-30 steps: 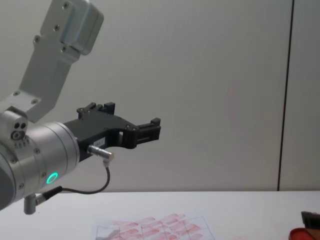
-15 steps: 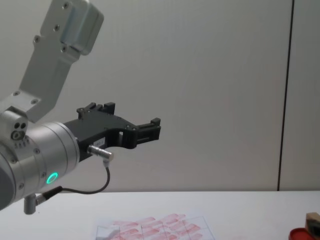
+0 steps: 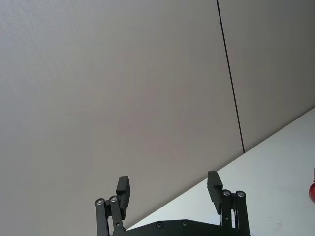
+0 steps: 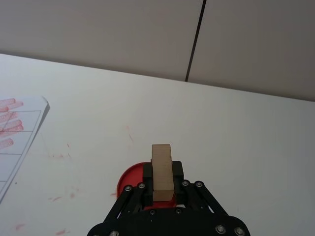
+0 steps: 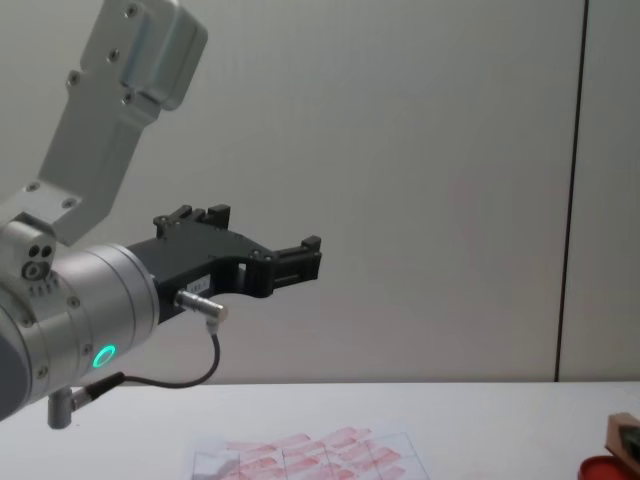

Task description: Use the one hand to pick up the stamp and affix it onto the A4 paper.

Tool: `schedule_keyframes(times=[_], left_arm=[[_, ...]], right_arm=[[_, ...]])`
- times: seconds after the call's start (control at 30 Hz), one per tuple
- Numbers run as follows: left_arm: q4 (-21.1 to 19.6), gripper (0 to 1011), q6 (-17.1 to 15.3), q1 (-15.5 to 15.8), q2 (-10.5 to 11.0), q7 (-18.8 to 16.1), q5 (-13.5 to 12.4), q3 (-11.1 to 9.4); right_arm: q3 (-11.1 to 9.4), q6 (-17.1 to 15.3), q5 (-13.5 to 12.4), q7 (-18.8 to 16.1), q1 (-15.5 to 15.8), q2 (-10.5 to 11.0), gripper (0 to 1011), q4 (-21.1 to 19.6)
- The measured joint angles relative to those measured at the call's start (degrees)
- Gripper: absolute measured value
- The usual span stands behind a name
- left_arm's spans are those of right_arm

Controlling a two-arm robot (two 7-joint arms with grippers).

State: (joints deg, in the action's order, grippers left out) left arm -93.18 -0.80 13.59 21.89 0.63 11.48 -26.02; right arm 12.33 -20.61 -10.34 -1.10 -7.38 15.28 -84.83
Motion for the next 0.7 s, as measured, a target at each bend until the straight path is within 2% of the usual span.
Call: schedule_keyframes(times=[0.33,0.7], left_arm=[[0.00,1001,0.00,0.00,0.00,0.00,0.00,0.00],[0.00,1001,0.00,0.00,0.00,0.00,0.00,0.00]], right_arm=[[-0.19,0.29,-1.05,-0.93,0.79,0.05,216,-2.32],[-0.30,-2.06,-2.51,-1.79,1.50,0.06,216,-3.71]])
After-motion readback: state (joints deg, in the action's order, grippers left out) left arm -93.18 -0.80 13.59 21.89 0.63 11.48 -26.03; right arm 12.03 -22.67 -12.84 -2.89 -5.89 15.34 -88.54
